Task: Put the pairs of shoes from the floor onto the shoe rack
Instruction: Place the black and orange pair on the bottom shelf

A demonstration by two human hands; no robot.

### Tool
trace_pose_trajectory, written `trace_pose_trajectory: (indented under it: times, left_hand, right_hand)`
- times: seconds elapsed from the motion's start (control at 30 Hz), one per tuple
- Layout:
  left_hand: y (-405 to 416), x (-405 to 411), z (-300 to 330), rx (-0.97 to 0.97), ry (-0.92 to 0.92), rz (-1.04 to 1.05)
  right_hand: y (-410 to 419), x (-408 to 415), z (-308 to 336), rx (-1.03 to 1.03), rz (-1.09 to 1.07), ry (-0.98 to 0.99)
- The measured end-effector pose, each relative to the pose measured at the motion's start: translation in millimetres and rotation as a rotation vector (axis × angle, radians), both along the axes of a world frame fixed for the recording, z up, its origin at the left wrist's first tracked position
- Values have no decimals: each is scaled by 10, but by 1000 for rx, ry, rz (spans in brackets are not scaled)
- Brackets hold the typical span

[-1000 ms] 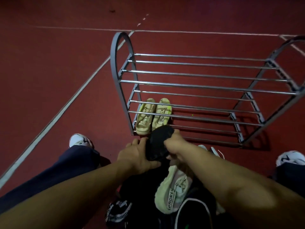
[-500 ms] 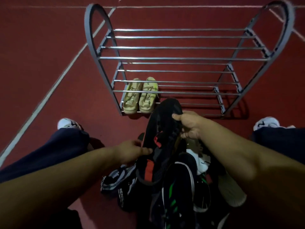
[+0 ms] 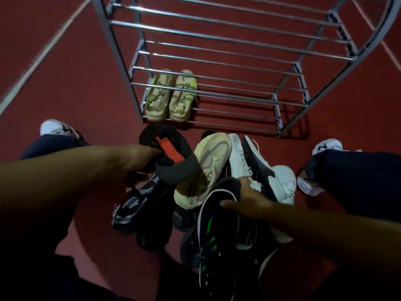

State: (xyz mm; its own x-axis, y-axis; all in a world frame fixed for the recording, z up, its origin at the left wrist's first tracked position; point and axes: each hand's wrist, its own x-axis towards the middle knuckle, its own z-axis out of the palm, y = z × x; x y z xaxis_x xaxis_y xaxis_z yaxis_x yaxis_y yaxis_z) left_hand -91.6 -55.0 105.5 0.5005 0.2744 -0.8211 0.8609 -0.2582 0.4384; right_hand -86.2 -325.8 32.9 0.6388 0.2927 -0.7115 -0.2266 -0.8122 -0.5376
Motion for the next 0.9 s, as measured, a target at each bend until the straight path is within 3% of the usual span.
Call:
trace_pose_trajectory:
  times: [0.07,0.13,0.37,0.5,0.63,0.77,0.9]
  left_hand:
    - [33,-7,15,28,7,-49]
    - [21,-24,38,38,-16,-67]
    - [79,-112,-2,55,-95,-50]
    - [46,-164,-44,67,-99,-16]
    - [-69,-199,-113,30,-132,33]
    - [-185,-227,-128,-16,-54,46]
    - [-201,-241,-163,-8,-34,10]
  right_hand:
    - [187,-162,-225,-83,-199,-127]
    - [365,-177,-324,-36,-332,-166]
    - [874,-231,-398,213,-354,-182]
    - [886,-210,-478,438,-608,56]
    - [663,-137,-636,-64,-307,-292]
    - [480,-250,-695,-235,-102,-468]
    - [451,-262,-742,-366,-94,-530]
